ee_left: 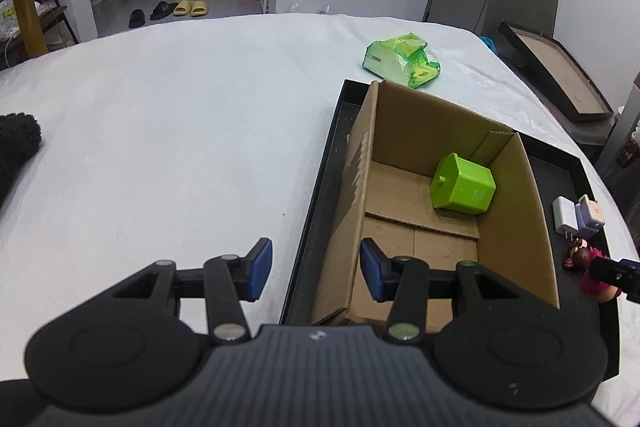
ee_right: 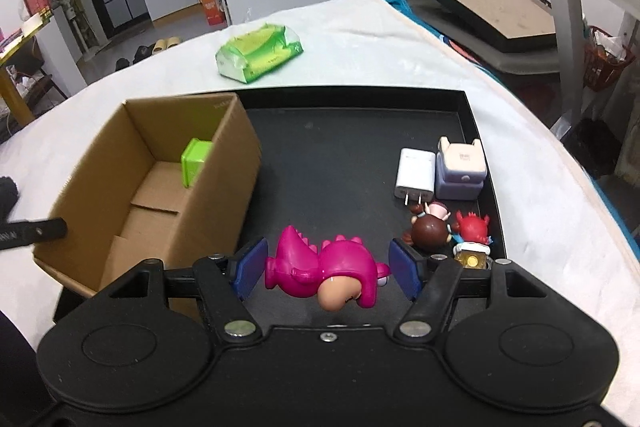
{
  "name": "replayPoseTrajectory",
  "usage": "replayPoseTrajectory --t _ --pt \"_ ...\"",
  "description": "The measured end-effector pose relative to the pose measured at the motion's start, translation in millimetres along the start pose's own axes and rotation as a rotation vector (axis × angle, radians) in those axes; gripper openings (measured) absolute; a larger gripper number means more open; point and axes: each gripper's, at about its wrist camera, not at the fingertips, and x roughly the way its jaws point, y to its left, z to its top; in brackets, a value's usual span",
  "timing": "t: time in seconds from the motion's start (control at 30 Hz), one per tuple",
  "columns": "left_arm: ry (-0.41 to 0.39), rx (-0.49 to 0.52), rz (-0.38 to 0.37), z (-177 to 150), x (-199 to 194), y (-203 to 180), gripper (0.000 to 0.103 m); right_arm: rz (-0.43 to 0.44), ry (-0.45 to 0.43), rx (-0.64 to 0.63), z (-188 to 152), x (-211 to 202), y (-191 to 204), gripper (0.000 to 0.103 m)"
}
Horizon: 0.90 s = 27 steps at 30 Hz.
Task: Organize rigid objects
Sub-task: 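Carry the pink dinosaur into the cardboard box and open the right gripper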
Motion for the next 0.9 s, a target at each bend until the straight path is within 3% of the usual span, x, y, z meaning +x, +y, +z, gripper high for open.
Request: replayPoseTrajectory --t 0.3,0.9 --pt "-0.006 -0.077 -0.071 1 -3 11 0.047 -0.030 -0.027 -0.002 8 -19 25 0.065" --pt "0.007 -0.116 -0.160 -3 1 28 0.046 -0.022 -0.070 -0.066 32 -38 79 0.065"
